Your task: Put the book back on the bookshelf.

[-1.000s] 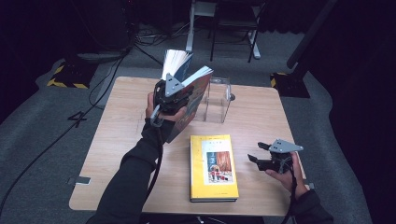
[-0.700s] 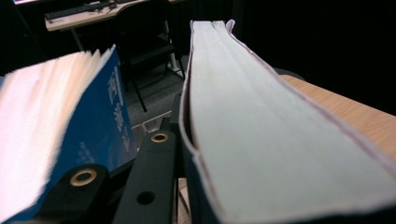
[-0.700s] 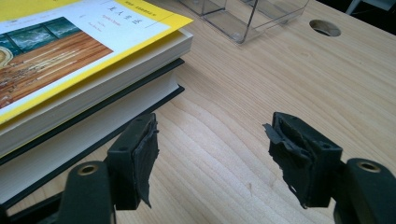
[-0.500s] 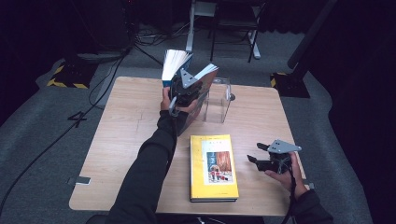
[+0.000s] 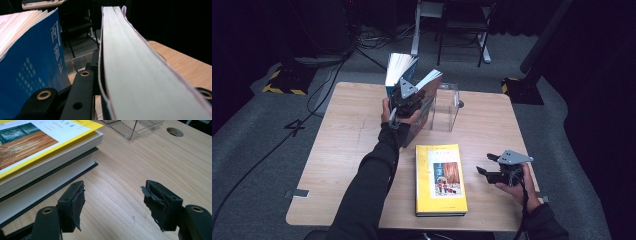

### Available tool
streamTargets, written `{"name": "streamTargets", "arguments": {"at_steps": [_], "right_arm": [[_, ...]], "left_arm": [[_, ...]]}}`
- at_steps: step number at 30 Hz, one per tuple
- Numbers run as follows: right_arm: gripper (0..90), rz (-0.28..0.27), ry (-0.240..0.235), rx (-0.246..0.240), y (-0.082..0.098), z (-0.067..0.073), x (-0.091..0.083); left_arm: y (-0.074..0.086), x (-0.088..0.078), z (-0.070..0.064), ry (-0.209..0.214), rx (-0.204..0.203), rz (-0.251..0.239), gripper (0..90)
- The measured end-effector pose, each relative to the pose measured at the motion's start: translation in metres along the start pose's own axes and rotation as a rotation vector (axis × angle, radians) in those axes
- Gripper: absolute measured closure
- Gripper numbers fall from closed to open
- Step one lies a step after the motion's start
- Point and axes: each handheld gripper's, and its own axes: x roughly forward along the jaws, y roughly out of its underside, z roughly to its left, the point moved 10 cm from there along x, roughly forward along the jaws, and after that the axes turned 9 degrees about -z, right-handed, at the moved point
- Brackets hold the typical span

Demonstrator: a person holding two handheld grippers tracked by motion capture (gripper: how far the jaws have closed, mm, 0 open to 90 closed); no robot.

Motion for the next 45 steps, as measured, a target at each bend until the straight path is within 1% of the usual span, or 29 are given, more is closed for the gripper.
{"name": "streamTargets", "arguments": {"at_steps": [1,3,6,9,12,13,14,17,20,21,22,23,24,25,26,27,29,30,33,35,36,37,39,40,41,42,45], "right_arm": [[33.5,0.005,0.004,-0.004,0.001,-0.001,0.000],[33.5,0.013,0.006,0.006,0.003,-0.002,0.000],[33.4,0.022,0.010,0.011,0.004,-0.003,0.001],[33.3,0.021,0.009,0.011,0.004,-0.003,0.001],[33.3,0.023,0.004,0.013,0.005,-0.003,0.001],[33.2,0.026,0.003,0.010,0.005,-0.002,0.001],[33.3,0.027,0.002,0.009,0.005,-0.002,0.001],[33.8,0.030,-0.004,0.010,0.005,-0.001,0.001],[33.9,0.031,-0.011,0.009,0.005,0.001,0.001],[34.1,0.024,-0.010,0.006,0.004,0.001,0.001],[34.1,0.017,-0.009,0.002,0.003,0.001,0.000],[34.1,0.017,-0.009,0.002,0.003,0.001,0.000],[34.2,0.013,-0.010,0.001,0.002,0.002,0.000],[34.1,0.013,-0.011,-0.001,0.002,0.002,0.000],[34.1,0.013,-0.012,0.001,0.002,0.002,0.000],[34.1,0.013,-0.013,0.001,0.002,0.002,0.000],[34.1,0.013,-0.013,0.001,0.002,0.002,0.000],[34.1,0.014,-0.013,0.001,0.002,0.002,0.000],[34.1,0.014,-0.014,-0.001,0.002,0.002,0.000],[34.1,0.014,-0.017,0.000,0.002,0.002,0.000],[34.1,0.015,-0.018,0.001,0.002,0.003,0.000],[34.1,0.016,-0.019,0.002,0.002,0.003,0.000],[34.1,0.020,-0.024,-0.002,0.002,0.004,0.000],[34.1,0.018,-0.026,-0.006,0.001,0.004,-0.001],[34.1,0.018,-0.026,-0.006,0.001,0.004,-0.001],[34.2,0.017,-0.025,-0.005,0.001,0.004,-0.001],[34.3,0.016,-0.024,-0.002,0.001,0.004,-0.001]], "left_arm": [[0.002,-0.003,-0.001,0.009,0.004,0.005,72.8],[0.004,-0.006,-0.001,0.021,0.001,0.007,72.8],[0.006,-0.009,0.000,0.022,-0.003,0.016,72.5],[0.009,-0.015,0.003,0.030,-0.015,0.027,72.0],[0.009,-0.017,0.005,0.036,-0.005,0.036,71.0],[0.007,-0.019,0.005,0.038,-0.005,0.029,69.3],[0.006,-0.020,0.005,0.036,0.000,0.030,66.1],[0.005,-0.021,0.006,0.024,0.026,0.049,64.9],[0.004,-0.021,0.007,0.029,0.027,0.057,63.5],[0.003,-0.022,0.007,0.042,0.019,0.063,61.2],[0.003,-0.022,0.007,0.042,0.019,0.063,60.6],[0.002,-0.022,0.007,0.053,0.016,0.065,60.6],[0.000,-0.023,0.008,0.054,0.017,0.060,60.3],[-0.002,-0.023,0.008,0.066,0.017,0.055,60.3],[-0.003,-0.024,0.008,0.080,0.024,0.063,59.6],[-0.003,-0.024,0.007,0.084,0.030,0.070,59.5],[-0.004,-0.023,0.007,0.094,0.040,0.079,61.5],[-0.005,-0.023,0.005,0.106,0.047,0.083,65.4],[-0.007,-0.021,0.001,0.113,0.065,0.094,71.6],[-0.008,-0.019,-0.002,0.108,0.083,0.098,72.5],[-0.008,-0.018,-0.004,0.103,0.085,0.099,72.7],[-0.009,-0.017,-0.005,0.096,0.099,0.104,72.8],[-0.012,-0.013,-0.006,0.076,0.097,0.104,73.0],[-0.013,-0.009,-0.005,0.058,0.094,0.109,73.1],[-0.013,-0.009,-0.005,0.058,0.094,0.109,73.2],[-0.015,-0.006,-0.004,0.045,0.090,0.116,73.2],[-0.018,0.002,-0.001,0.012,0.096,0.127,73.3]]}}
